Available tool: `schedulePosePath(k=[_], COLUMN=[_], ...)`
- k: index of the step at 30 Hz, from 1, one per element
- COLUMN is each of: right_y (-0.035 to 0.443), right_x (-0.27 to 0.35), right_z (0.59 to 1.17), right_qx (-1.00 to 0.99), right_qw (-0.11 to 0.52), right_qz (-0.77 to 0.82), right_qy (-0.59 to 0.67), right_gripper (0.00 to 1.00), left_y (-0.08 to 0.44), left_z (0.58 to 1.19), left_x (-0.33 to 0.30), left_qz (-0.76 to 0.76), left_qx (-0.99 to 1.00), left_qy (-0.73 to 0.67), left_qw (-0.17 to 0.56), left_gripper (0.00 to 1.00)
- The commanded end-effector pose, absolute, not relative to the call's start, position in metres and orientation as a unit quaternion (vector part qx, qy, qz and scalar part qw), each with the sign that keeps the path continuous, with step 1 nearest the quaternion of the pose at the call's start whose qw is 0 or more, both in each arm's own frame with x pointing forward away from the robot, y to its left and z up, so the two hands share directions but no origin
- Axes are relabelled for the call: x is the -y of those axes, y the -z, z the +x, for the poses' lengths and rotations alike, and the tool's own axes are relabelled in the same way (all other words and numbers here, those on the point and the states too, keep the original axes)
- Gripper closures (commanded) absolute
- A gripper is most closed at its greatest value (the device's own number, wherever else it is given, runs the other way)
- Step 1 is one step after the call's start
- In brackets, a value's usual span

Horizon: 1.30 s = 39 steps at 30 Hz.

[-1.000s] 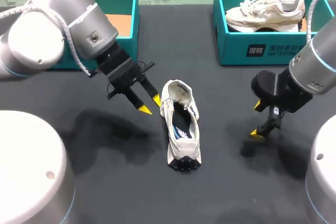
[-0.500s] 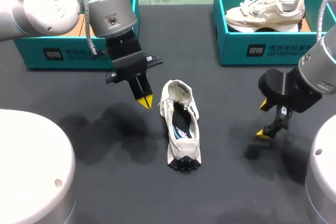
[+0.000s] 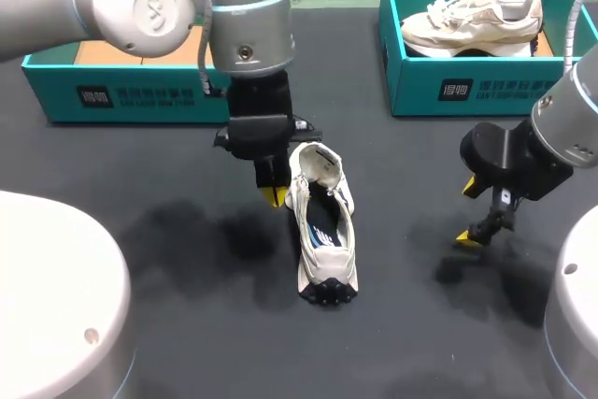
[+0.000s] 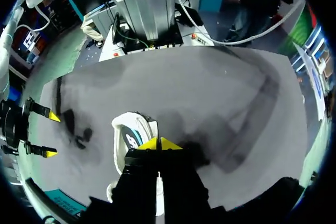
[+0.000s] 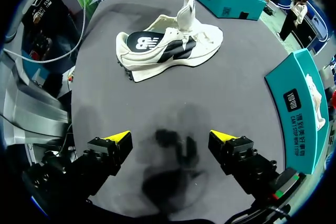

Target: Take the shoe out of the shoebox, open the shoe tongue, remove and reinsert the insole, then place the shoe into the shoebox

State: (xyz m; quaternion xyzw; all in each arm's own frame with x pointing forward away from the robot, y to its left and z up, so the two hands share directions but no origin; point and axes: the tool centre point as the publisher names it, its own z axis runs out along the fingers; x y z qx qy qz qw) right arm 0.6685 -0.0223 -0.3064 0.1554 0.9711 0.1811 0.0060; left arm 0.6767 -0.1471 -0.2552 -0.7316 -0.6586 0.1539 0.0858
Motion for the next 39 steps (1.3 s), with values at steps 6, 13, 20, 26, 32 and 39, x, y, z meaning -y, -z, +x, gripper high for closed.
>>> schedulePosePath(k=[6,13,20,26,32,39], right_y=[0.307,0.307,0.307,0.307,0.307,0.307], right_x=[0.022,0.022,0.022,0.022,0.022,0.022], right_z=[0.667,0.667,0.667,0.667,0.667,0.667], right_qx=[-0.971,-0.971,-0.971,-0.971,-0.971,-0.971], right_qw=[0.008,0.008,0.008,0.008,0.008,0.008], right_qz=[0.156,0.156,0.156,0.156,0.156,0.156], right_qy=[-0.181,-0.181,-0.181,-0.181,-0.181,-0.181], right_gripper=[0.0,0.0,0.0,0.0,0.0,0.0], left_y=[0.262,0.289,0.311,0.327,0.344,0.367], left_z=[0.671,0.675,0.681,0.685,0.688,0.688], left_x=[0.16,0.178,0.192,0.2,0.203,0.207], left_qz=[-0.77,-0.785,-0.801,-0.809,-0.809,-0.809], left_qx=[0.622,0.601,0.58,0.567,0.564,0.56], left_qy=[-0.077,-0.08,-0.073,-0.072,-0.07,-0.072], left_qw=[0.123,0.124,0.128,0.139,0.152,0.161], left_gripper=[1.0,1.0,1.0,1.0,1.0,1.0])
